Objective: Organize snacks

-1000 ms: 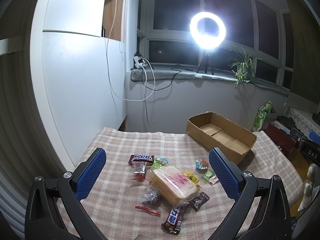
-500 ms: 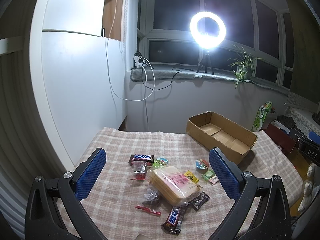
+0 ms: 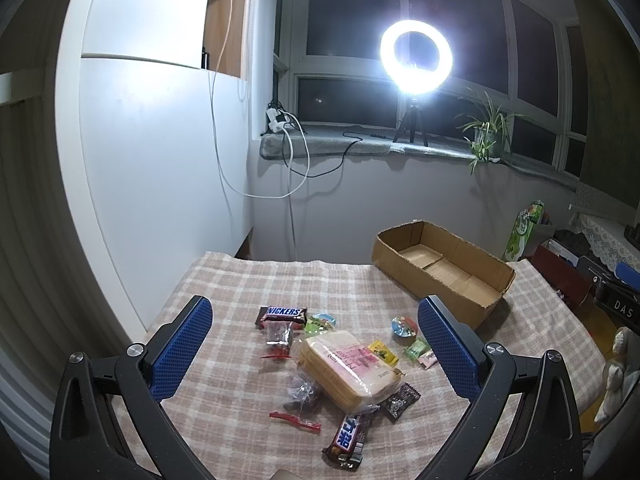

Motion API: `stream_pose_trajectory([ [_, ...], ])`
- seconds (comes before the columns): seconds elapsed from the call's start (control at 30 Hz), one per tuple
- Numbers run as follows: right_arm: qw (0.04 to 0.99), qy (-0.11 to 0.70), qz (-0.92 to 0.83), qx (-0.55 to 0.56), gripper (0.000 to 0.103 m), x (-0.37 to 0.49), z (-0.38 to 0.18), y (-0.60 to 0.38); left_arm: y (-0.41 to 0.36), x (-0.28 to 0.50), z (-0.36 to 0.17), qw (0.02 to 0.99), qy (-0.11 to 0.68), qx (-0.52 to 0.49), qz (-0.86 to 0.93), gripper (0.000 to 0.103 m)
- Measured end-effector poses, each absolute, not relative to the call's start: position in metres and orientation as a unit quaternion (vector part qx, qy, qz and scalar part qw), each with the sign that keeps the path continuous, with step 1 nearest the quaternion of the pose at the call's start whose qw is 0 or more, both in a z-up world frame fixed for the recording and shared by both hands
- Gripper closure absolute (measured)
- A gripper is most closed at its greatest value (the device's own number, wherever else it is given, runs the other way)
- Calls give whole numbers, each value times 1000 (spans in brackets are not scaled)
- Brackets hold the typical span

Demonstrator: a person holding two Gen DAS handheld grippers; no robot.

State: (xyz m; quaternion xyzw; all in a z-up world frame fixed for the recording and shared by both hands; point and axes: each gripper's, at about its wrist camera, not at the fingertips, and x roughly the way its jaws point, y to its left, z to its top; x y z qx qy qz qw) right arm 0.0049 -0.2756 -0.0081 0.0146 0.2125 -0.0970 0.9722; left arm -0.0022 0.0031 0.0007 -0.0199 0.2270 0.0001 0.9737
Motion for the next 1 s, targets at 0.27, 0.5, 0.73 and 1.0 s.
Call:
stream_pose_trajectory([
  [0.27,969,246,-29,5,0,26,-25,-270,8,5,-9,968,249,-29,-10,1],
  [0.5,928,340,144,43,3,57,-58,-260,20,16,-33,951,304,-45,-33,3],
  [0.73,861,430,258,87,27,92,-95,-222,33,31,-60,925,361,-99,-69,14],
  [1.0,810,490,308,95,38,127,-121,-179,32,50,-88,894,409,-149,-108,29],
])
